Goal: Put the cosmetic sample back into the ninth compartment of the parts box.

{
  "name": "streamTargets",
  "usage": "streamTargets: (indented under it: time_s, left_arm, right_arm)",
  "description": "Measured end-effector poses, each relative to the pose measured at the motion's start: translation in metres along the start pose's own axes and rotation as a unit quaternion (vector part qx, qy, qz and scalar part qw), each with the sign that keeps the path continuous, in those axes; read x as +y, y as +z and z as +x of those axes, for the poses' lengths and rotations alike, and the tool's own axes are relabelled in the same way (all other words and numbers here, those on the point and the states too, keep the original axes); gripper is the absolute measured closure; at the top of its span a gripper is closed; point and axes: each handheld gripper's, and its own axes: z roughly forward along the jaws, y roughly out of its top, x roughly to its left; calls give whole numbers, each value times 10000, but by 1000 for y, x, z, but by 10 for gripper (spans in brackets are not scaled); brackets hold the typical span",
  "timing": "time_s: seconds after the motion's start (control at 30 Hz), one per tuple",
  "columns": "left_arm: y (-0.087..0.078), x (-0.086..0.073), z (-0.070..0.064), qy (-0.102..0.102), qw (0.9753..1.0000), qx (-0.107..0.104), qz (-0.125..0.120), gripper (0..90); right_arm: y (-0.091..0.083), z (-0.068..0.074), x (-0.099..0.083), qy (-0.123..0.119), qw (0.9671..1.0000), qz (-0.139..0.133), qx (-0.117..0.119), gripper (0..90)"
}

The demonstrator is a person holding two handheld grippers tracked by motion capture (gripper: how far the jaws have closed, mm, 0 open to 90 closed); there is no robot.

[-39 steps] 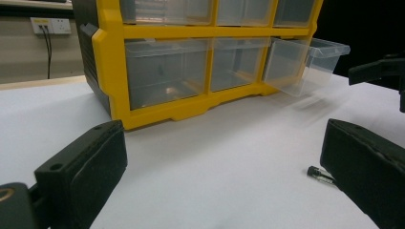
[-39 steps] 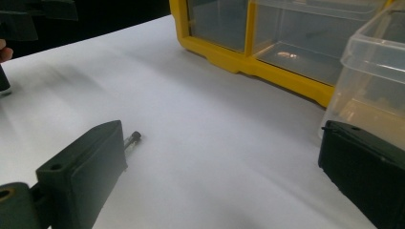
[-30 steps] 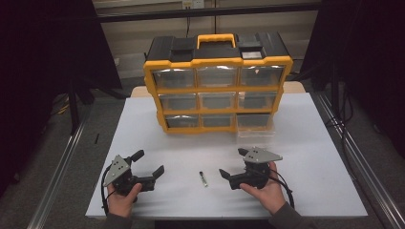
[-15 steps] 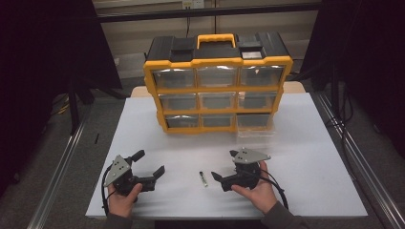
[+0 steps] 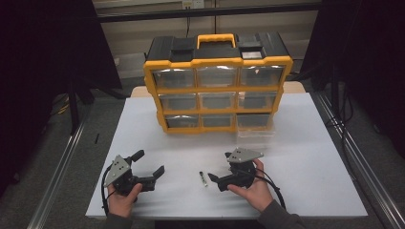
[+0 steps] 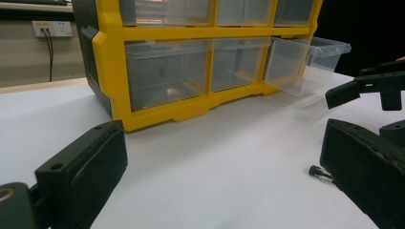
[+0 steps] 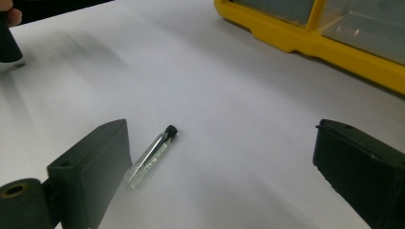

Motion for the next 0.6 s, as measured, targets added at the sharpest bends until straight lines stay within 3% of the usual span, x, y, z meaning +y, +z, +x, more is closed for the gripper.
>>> streamTargets:
  time_s: [0.07,0.13,0.27,0.6]
  left_arm:
    - [0,0,-1,-43,10000,3,-22,23]
    - [0,0,0,66,10000,-16,52,24]
    - [1,0,-1,-33,10000,-1,-25,24]
    - [0,0,-1,-39,10000,-3,-21,24]
  right_arm:
    - [2,1,0,-42,10000,58,8,70]
    - [5,2,-1,-68,9999,105,57,112]
    - [8,5,-1,-77,9997,178,138,143]
    - [19,15,4,-346,9976,449,399,405]
